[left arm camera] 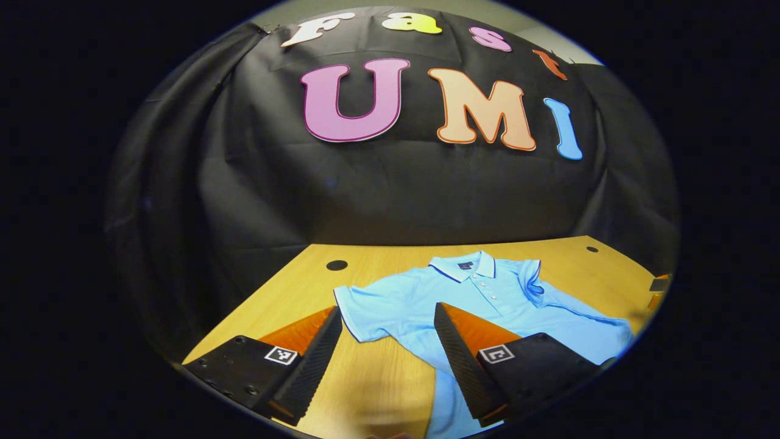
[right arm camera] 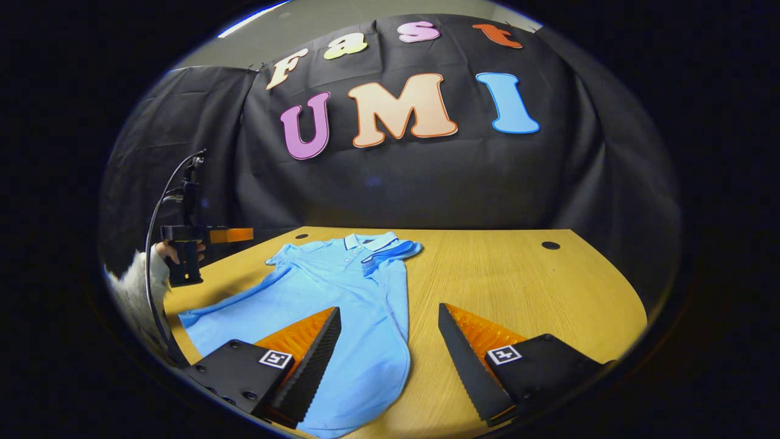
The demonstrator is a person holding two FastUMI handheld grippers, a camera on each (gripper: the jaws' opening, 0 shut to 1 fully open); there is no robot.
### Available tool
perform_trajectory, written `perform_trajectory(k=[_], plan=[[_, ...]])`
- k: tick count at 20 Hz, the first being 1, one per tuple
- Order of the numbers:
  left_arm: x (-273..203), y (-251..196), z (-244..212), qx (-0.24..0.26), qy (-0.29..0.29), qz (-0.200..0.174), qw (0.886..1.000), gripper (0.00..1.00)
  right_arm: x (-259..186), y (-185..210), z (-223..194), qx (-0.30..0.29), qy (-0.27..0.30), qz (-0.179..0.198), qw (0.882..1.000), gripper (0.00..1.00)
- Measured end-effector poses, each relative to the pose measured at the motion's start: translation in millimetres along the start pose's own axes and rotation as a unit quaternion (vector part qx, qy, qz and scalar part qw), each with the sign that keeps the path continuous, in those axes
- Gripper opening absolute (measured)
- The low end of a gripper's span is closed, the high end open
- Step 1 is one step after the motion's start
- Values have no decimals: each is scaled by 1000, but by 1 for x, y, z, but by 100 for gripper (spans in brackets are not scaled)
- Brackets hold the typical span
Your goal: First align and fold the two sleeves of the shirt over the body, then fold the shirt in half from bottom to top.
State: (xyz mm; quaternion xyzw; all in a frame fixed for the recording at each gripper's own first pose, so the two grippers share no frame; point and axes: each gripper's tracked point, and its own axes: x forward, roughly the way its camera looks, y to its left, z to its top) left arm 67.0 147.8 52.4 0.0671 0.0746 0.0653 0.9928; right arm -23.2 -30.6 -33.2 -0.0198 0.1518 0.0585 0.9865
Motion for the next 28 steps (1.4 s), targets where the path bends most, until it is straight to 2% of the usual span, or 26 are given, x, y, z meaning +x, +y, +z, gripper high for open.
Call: perform_trajectory(k=[3, 5, 7, 10, 14, 16, 19, 25, 28], plan=[[29, 1, 2, 2, 11, -8, 1000, 92, -7, -5, -1, 0, 0, -7, 1000, 100], [50, 2, -4, -51, 39, -16, 998, 92, -10, -11, -2, 0, 0, -16, 1000, 100], [74, 18, -11, -85, 54, -4, 995, 93, -14, -19, -4, 2, 2, -28, 1000, 100], [106, 49, -25, -52, 81, 31, 995, 93, -22, -33, -10, 5, 9, -51, 999, 100], [133, 61, -50, -57, 124, 37, 990, 93, -26, -44, -12, 20, 11, -66, 998, 100], [145, 65, -62, -45, 142, 43, 988, 93, -26, -47, -11, 29, 9, -66, 997, 100], [155, 62, -82, -40, 171, 42, 984, 92, -29, -50, -9, 37, 5, -69, 997, 100], [159, 62, -96, -42, 187, 39, 981, 89, -36, -53, -13, 40, 7, -73, 997, 100], [158, 56, -98, -47, 192, 25, 980, 82, -37, -54, -12, 42, 5, -72, 996, 100]])
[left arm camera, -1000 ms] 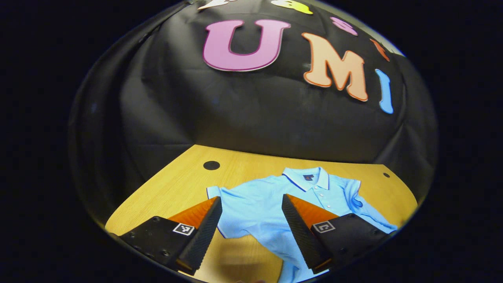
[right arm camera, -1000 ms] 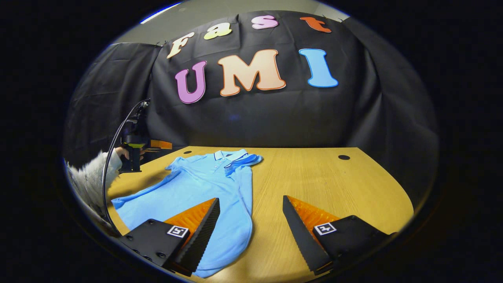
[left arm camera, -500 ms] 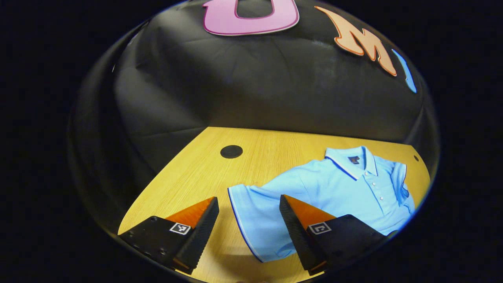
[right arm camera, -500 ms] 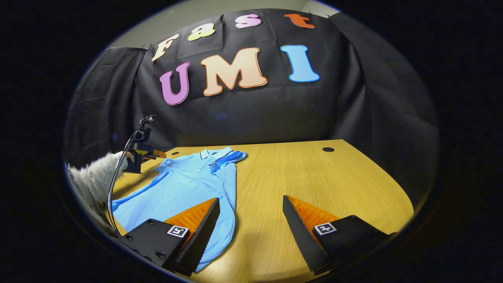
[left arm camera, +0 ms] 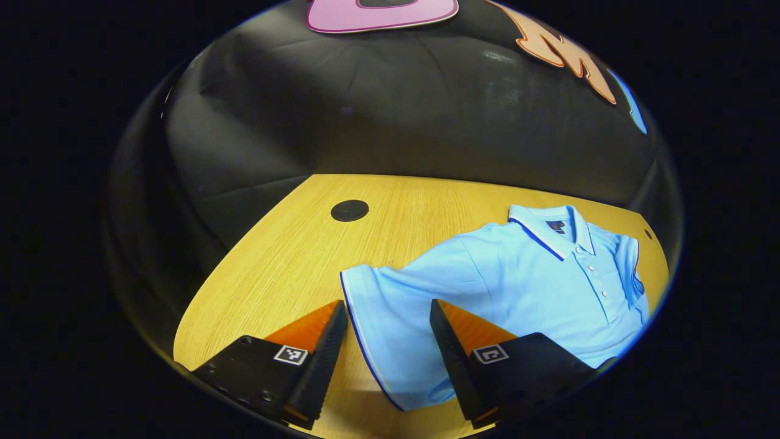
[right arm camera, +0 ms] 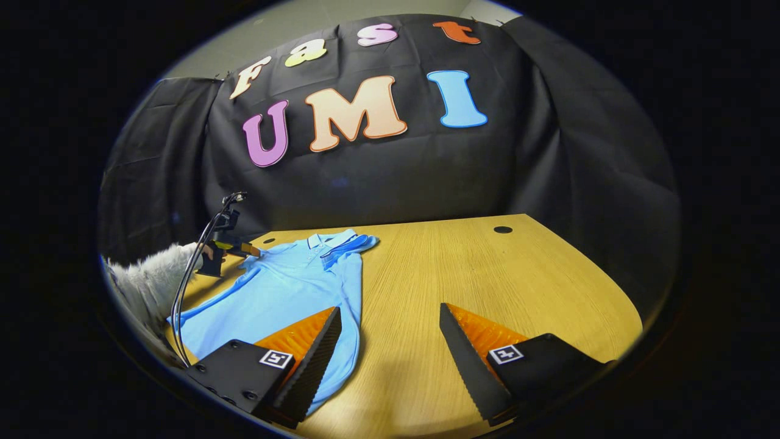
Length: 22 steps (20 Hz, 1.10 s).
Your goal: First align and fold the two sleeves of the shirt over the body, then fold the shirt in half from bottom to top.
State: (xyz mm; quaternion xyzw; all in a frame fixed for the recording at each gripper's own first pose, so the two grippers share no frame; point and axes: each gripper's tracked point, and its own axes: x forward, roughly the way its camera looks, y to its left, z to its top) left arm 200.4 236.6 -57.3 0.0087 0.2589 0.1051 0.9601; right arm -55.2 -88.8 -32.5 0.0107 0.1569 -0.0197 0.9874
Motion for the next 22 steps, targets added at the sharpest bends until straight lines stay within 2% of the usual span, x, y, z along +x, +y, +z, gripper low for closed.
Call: perform_trajectory(k=[1, 2, 3, 5, 6, 7, 8, 9, 12, 14, 17, 18, 19, 22], plan=[[0, -2, -1, -1, 1, -5, 1000, 79, 0, 0, 0, 0, -1, 1, 1000, 100], [0, -3, -2, 0, 3, -10, 1000, 70, 0, 0, -1, 2, 0, 2, 1000, 100], [1, -7, -2, 0, 2, -17, 1000, 67, 0, 2, -3, 3, 1, 4, 1000, 100], [0, -14, -3, 3, 1, -37, 999, 47, 1, 1, -7, 4, 4, 4, 1000, 99], [0, -16, -1, 0, -2, -41, 999, 30, 1, -1, -9, 5, 6, 3, 1000, 98], [-1, -17, -2, -3, -1, -41, 999, 20, 2, -2, -10, 7, 6, 3, 1000, 98], [-1, -17, -3, 0, 1, -39, 999, 4, 1, -2, -10, 10, 6, 4, 1000, 94], [-4, -16, -4, 6, 7, -36, 999, 1, 1, -2, -11, 12, 6, 4, 1000, 98], [-12, -12, 0, 23, 18, -12, 1000, 0, 3, -5, -12, 12, 5, 2, 1000, 98], [-22, -22, 20, 26, 1, -12, 1000, 0, 3, -5, -12, 13, 6, 3, 1000, 98], [-39, -65, 49, 28, -27, -49, 998, 0, 2, -5, -15, 11, 6, 3, 1000, 98], [-44, -83, 56, 35, -32, -63, 997, 0, 1, -4, -14, 12, 6, 4, 1000, 94], [-49, -103, 62, 43, -37, -78, 995, 0, 0, -3, -14, 13, 5, 6, 1000, 98], [-52, -168, 67, 55, -35, -134, 989, 0, 0, 1, -18, 15, 6, 11, 1000, 98]])
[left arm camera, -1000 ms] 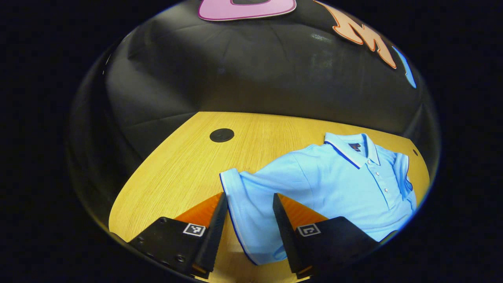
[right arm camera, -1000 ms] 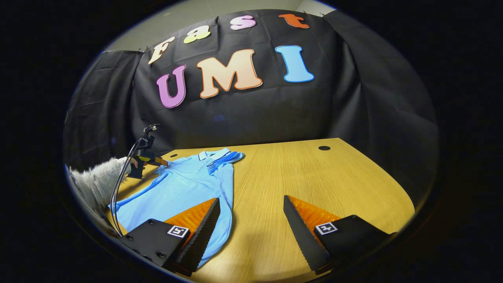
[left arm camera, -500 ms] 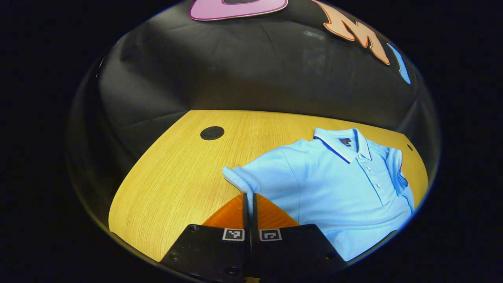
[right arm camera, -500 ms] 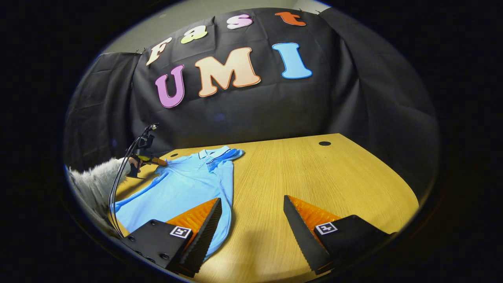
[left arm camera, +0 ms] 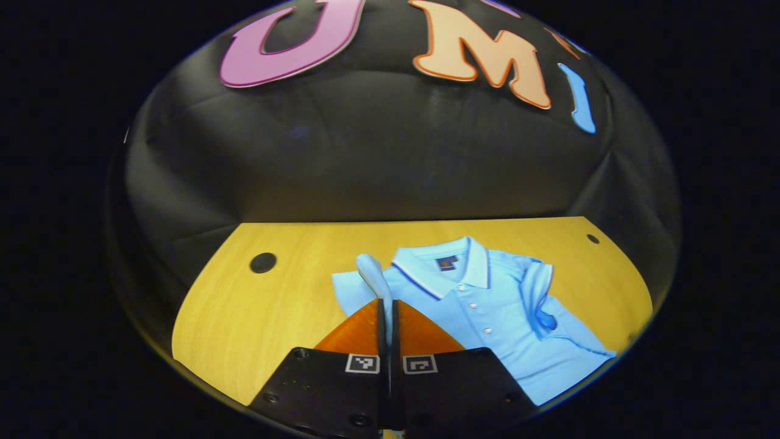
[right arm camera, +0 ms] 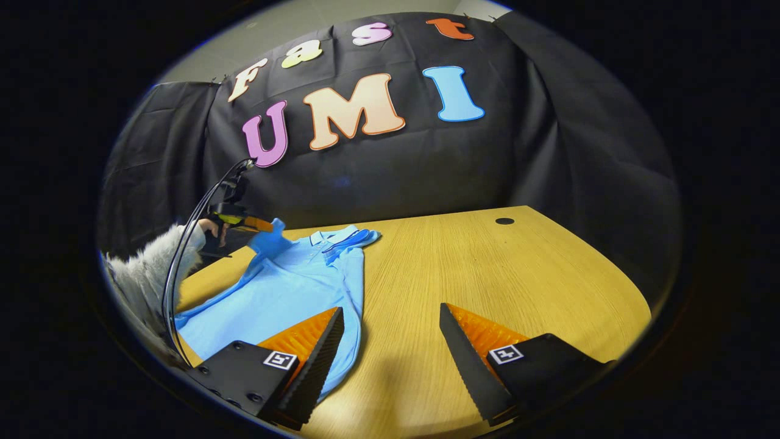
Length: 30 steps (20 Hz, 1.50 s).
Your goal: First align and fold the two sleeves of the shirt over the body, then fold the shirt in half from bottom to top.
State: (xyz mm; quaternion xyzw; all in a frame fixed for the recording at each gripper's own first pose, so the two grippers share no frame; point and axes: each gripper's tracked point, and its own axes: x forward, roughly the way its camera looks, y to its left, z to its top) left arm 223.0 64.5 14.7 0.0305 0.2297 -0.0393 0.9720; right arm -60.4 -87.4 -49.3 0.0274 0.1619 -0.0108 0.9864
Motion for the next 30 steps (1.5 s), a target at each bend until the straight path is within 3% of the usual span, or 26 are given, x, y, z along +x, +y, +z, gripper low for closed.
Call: perform_trajectory(k=[4, 9, 11, 12, 13, 14, 15, 20, 25, 26, 29, 30], plan=[[25, -50, -2, -1, 15, -34, 999, 0, -1, 10, -9, 2, 8, 12, 1000, 98], [47, -66, -23, 3, 50, -21, 999, 7, -2, 21, -12, -2, 14, 22, 1000, 98], [37, -75, -30, -7, 65, -38, 997, 27, -4, 27, -14, -5, 15, 28, 999, 98], [31, -75, -30, -8, 65, -43, 997, 51, -6, 31, -15, -7, 17, 32, 999, 98], [21, -73, -32, -5, 64, -46, 997, 65, -8, 35, -16, -9, 18, 36, 999, 98], [10, -67, -33, 2, 60, -40, 997, 94, -10, 40, -17, -11, 19, 41, 999, 98], [-3, -61, -33, 9, 55, -36, 998, 97, -13, 44, -18, -14, 21, 46, 999, 98], [-96, -39, -60, 15, 36, -35, 999, 96, -25, 68, -33, -31, 39, 74, 996, 98], [-185, -30, -116, 1, 22, -44, 999, 96, -51, 87, -60, -55, 64, 90, 992, 98], [-199, -30, -126, 3, 19, -50, 999, 96, -56, 90, -64, -63, 66, 92, 992, 94], [-244, -26, -162, 14, 12, -47, 999, 96, -68, 95, -75, -86, 70, 95, 989, 98], [-256, -28, -172, 11, 10, -46, 999, 96, -71, 97, -79, -91, 73, 97, 988, 94]])
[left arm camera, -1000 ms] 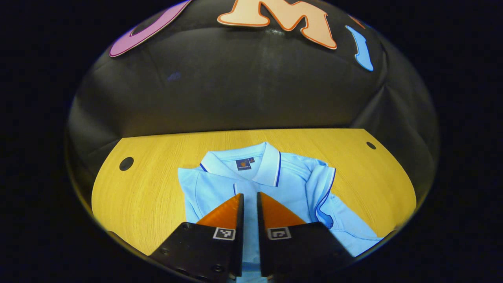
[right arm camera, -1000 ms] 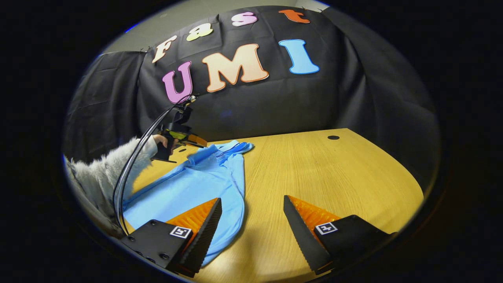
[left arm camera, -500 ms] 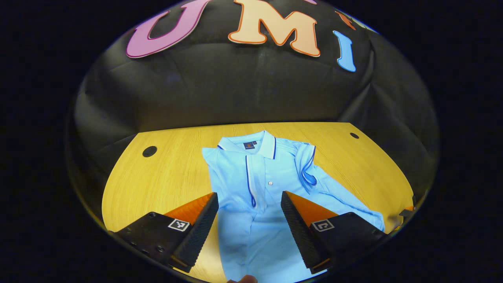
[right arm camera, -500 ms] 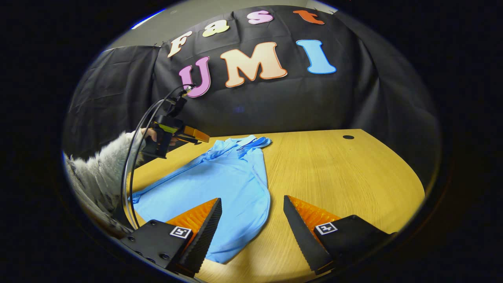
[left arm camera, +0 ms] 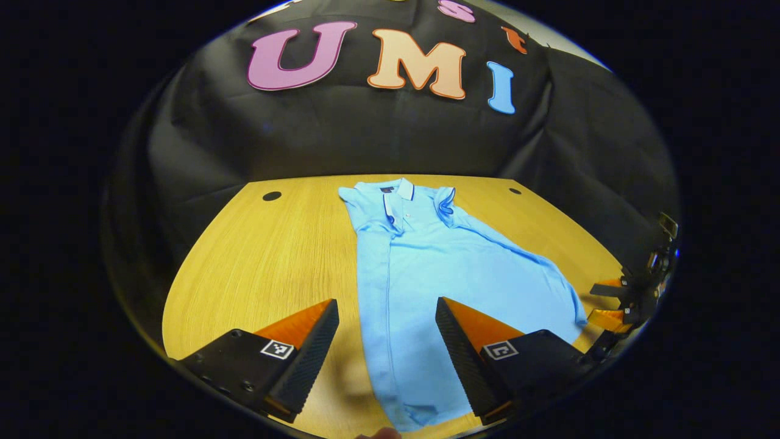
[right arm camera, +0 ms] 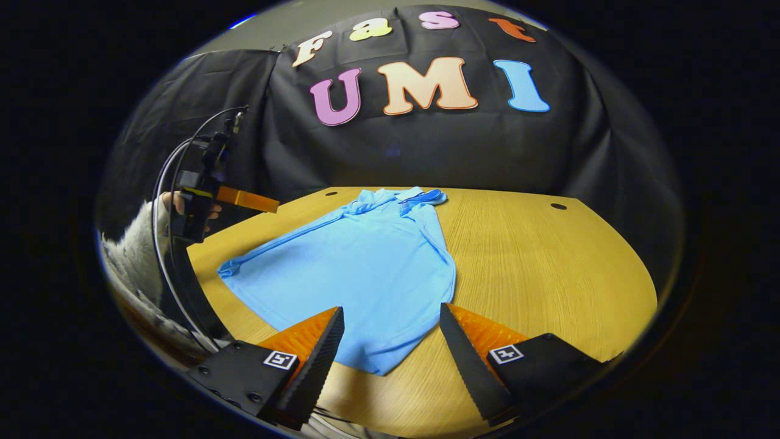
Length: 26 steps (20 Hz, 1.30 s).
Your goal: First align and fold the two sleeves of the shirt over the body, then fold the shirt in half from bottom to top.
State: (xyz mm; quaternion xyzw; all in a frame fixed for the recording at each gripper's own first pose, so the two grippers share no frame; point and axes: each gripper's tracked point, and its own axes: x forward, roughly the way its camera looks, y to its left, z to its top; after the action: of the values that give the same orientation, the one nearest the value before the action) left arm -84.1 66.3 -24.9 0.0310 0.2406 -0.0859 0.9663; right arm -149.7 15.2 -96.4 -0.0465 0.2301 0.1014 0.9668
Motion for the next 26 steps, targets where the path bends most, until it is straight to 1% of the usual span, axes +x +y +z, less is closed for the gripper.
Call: perform_trajectory(k=[1, 4, 8, 9, 10, 11, 12, 13, 17, 19, 21, 23, 24, 25, 26], plan=[[-11, -5, -13, -4, 0, -2, 1000, 96, -2, 3, -5, -4, 4, 1, 1000, 98], [-35, -20, -54, -3, 6, -8, 1000, 96, -4, 9, -13, -8, 11, 5, 1000, 98], [-47, -27, -95, 11, 15, -2, 1000, 96, 0, 14, -24, -17, 18, 5, 1000, 98], [-46, -27, -101, 14, 18, 1, 1000, 96, 1, 15, -25, -21, 18, 3, 1000, 94], [-46, -29, -103, 19, 15, 1, 1000, 96, 2, 18, -26, -24, 19, 5, 1000, 98], [-45, -32, -104, 24, 12, 1, 1000, 96, 5, 21, -27, -28, 21, 6, 999, 99], [-46, -34, -105, 26, 12, 0, 1000, 96, 7, 22, -30, -33, 25, 5, 999, 95], [-42, -35, -106, 29, 13, -1, 1000, 96, 6, 22, -30, -37, 27, 6, 999, 98], [-37, -42, -118, 21, 20, -11, 1000, 96, 7, 22, -31, -30, 28, 8, 999, 99], [-34, -40, -125, 18, 29, -5, 999, 96, 7, 23, -30, -30, 27, 10, 999, 99], [-33, -39, -125, 27, 25, 1, 999, 96, 7, 22, -30, -29, 29, 10, 999, 99], [-33, -40, -125, 31, 21, 3, 999, 95, 8, 27, -31, -27, 29, 16, 999, 96], [-33, -41, -126, 31, 20, 2, 999, 95, 9, 30, -30, -29, 27, 20, 999, 93], [-31, -41, -124, 31, 16, 2, 999, 94, 8, 34, -31, -33, 27, 25, 999, 80], [-30, -42, -124, 31, 14, 0, 999, 89, 9, 36, -31, -37, 26, 29, 999, 75]])
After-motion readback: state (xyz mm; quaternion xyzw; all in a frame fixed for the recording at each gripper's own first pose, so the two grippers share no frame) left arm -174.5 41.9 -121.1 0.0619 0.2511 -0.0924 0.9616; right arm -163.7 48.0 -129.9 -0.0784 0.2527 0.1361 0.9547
